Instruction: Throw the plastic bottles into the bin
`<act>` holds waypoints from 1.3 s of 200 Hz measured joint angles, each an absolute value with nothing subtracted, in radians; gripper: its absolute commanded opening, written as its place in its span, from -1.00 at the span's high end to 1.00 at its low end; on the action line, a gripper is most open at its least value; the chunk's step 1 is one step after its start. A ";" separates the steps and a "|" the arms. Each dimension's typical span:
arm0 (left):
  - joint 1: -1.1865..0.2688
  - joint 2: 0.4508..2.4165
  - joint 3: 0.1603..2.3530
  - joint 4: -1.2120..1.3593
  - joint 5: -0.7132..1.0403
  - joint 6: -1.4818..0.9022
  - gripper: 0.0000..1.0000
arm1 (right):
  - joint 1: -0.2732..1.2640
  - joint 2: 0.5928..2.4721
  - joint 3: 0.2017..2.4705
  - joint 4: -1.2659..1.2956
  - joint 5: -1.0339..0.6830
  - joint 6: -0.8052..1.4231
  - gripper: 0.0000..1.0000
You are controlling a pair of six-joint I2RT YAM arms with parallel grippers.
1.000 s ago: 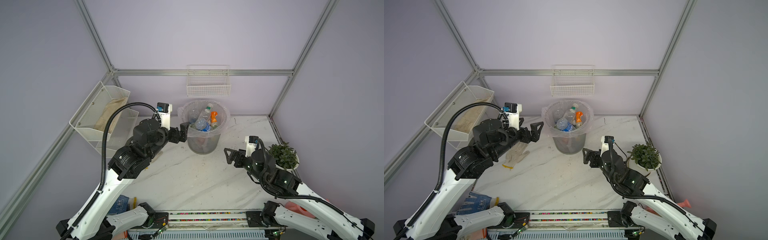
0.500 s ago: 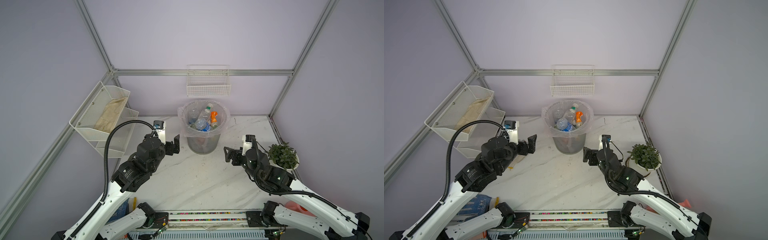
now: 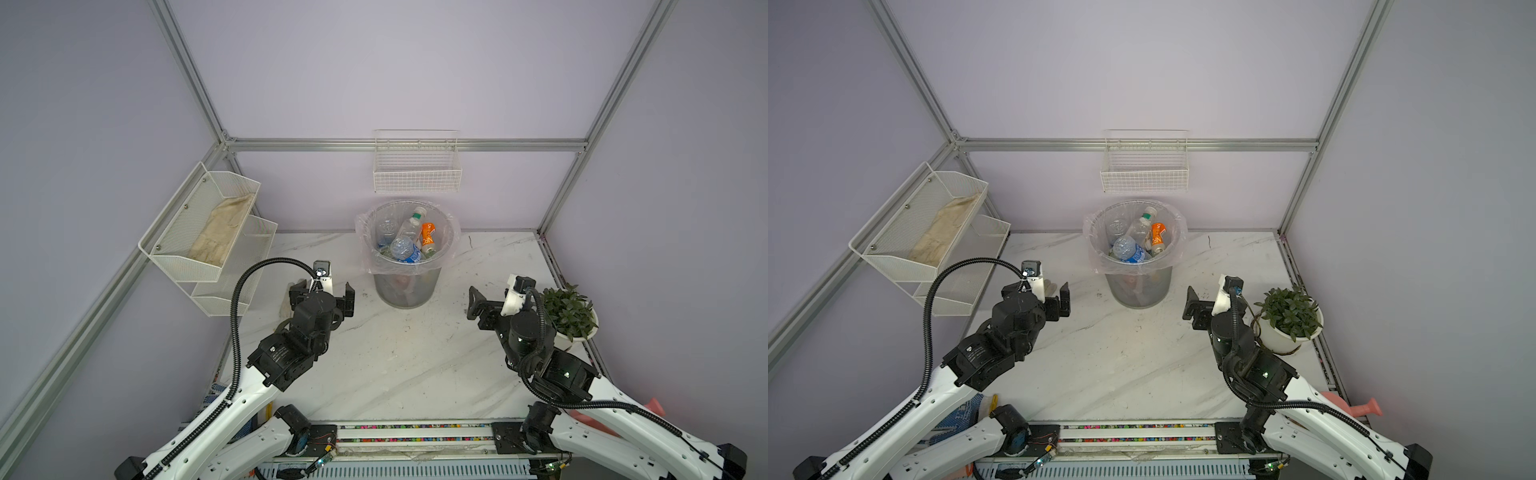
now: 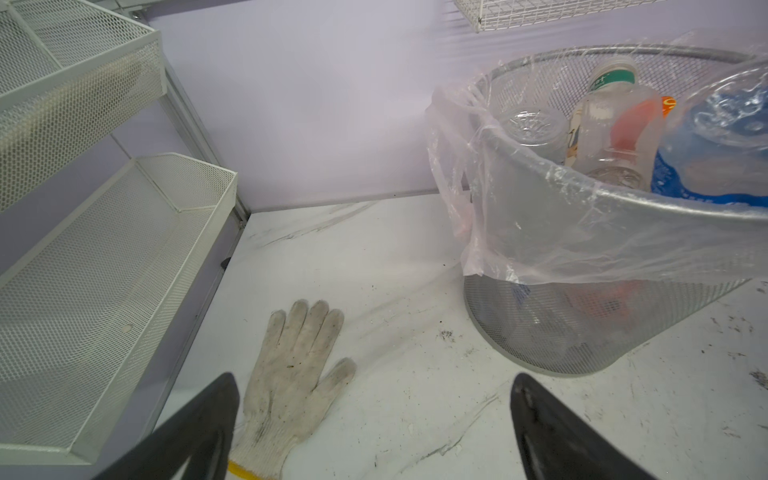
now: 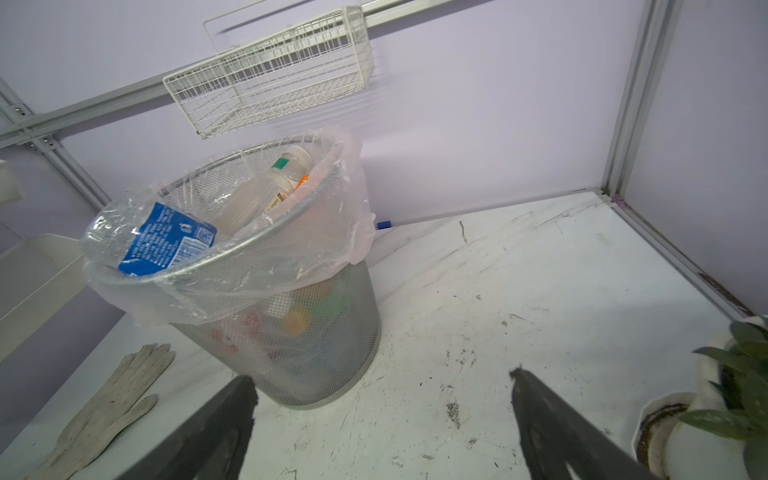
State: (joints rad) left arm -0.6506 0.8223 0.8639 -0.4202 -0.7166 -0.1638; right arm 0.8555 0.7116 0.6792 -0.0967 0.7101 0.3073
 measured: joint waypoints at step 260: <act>-0.493 0.847 0.392 -0.054 -0.920 -0.138 -1.00 | 0.854 0.849 0.263 0.326 1.144 0.174 -0.89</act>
